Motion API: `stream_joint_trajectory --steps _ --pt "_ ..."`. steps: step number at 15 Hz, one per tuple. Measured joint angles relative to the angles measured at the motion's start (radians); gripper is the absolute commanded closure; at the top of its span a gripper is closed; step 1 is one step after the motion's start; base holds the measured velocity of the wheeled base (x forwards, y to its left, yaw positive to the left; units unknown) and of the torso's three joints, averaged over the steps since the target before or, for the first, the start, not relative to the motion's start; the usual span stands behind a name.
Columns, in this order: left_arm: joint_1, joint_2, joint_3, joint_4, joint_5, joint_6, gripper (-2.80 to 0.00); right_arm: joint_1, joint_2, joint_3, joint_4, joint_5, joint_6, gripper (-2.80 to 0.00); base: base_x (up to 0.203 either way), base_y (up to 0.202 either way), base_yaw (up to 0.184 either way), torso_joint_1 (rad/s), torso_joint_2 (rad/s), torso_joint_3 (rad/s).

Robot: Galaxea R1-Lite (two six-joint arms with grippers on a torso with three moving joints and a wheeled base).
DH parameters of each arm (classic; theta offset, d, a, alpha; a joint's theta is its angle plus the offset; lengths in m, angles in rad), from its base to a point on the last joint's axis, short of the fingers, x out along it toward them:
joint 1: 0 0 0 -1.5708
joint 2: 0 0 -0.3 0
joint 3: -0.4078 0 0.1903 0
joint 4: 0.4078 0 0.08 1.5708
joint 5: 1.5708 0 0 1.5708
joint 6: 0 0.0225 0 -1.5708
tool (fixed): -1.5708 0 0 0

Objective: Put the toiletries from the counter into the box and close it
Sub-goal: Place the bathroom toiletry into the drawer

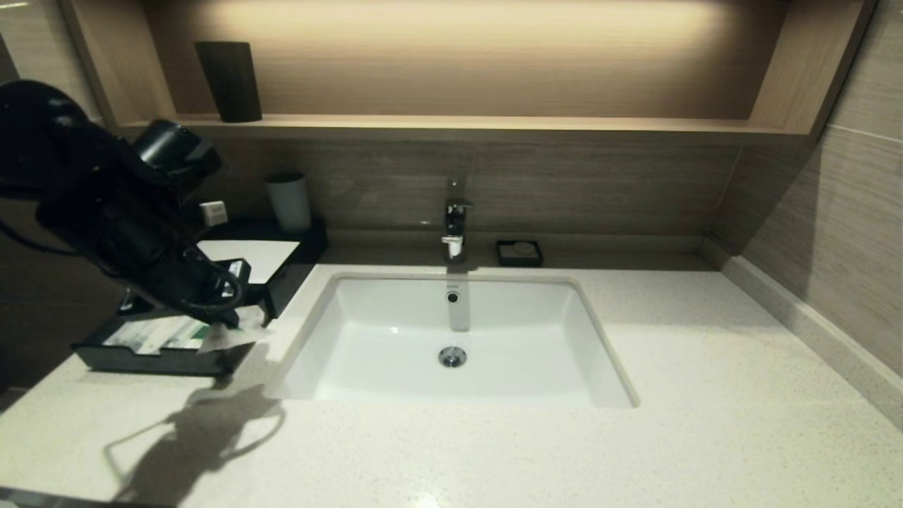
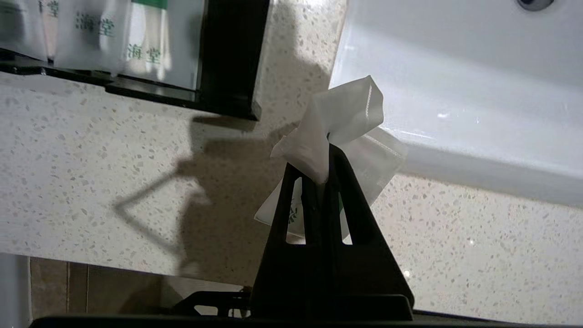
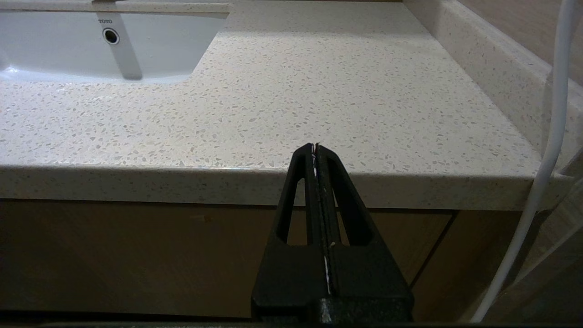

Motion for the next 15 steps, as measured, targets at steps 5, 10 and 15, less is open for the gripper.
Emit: stream_joint_trajectory --steps 5,10,15 --pt "0.086 0.089 -0.098 -0.003 0.002 0.031 0.0 0.0 0.0 0.0 0.0 0.0 0.0 0.0 0.0 0.0 0.0 0.0 0.0 0.0" --pt "0.146 0.172 -0.177 -0.004 0.003 0.052 0.0 0.0 0.0 0.0 0.0 0.0 0.0 0.0 0.0 0.0 0.0 0.0 0.0 0.0" --pt "0.189 0.221 -0.201 -0.016 0.003 0.077 0.0 0.0 0.0 0.0 0.0 0.0 0.0 0.0 0.0 0.0 0.0 0.0 0.0 0.0"
